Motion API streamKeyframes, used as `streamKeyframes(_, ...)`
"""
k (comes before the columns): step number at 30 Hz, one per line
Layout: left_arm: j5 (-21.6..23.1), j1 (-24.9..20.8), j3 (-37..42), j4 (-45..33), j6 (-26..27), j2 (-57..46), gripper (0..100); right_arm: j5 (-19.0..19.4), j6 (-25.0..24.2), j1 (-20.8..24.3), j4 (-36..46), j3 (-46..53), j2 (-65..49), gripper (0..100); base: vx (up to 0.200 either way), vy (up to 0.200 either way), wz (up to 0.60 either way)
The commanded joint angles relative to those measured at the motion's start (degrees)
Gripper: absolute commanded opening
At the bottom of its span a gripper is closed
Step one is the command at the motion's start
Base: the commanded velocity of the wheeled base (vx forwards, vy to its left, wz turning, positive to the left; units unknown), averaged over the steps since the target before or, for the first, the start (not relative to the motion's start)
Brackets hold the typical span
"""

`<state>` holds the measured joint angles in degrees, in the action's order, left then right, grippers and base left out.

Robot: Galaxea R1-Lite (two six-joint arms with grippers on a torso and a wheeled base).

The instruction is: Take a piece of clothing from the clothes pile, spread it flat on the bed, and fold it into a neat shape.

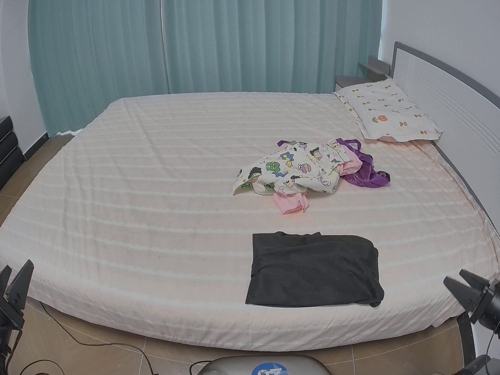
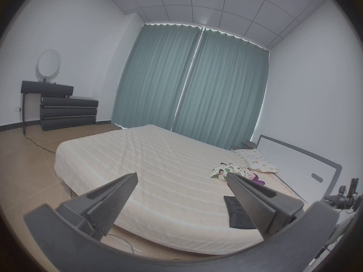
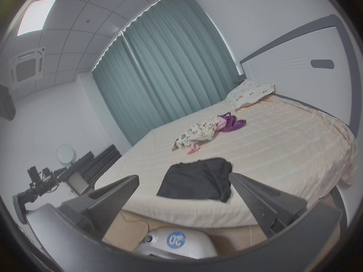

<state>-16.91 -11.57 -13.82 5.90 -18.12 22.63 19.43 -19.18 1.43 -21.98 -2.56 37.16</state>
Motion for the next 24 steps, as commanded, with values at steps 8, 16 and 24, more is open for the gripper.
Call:
streamKeyframes(8, -0.93, 6.91, 4.07, -8.98, 8.27, -17.09, 100, -3.96, 12.76, 5.17, 28.13, -4.12, -31.36, 100, 0.000, 0.000, 0.00)
streamKeyframes(16, 1.00, 12.01, 12.15, -6.25, 13.63, -22.63, 100, -10.99, 17.68, 0.42, 24.00, 0.54, -33.38, 100, 0.000, 0.000, 0.00)
streamKeyframes(24, 2.23, 12.01, 13.74, -2.82, 14.25, -22.63, 100, -12.14, 17.59, -1.51, 23.83, 0.63, -37.16, 100, 0.000, 0.000, 0.00)
